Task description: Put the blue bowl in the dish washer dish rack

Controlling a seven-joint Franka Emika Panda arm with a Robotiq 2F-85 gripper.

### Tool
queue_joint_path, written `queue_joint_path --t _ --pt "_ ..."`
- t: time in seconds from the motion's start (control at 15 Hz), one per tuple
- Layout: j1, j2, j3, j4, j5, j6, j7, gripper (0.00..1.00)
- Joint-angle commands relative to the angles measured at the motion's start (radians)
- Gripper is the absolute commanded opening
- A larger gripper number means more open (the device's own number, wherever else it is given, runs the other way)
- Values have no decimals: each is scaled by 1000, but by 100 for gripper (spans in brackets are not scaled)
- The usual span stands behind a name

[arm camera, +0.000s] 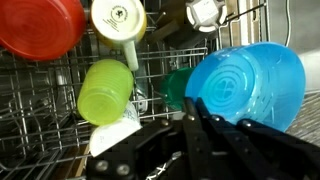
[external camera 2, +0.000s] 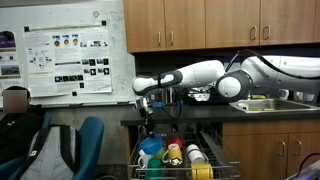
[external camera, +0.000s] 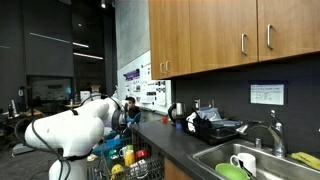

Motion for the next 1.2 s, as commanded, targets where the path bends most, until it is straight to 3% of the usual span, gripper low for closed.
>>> queue_joint_path --t 0.0,1.0,1.07,1.13 --pt "2 0 -4 3 -2 45 -26 1" --pt "51 49 -9 20 -6 90 -5 1" --pt "55 50 -14 21 -10 92 -4 7" --pt "57 50 -16 22 -12 94 -4 30"
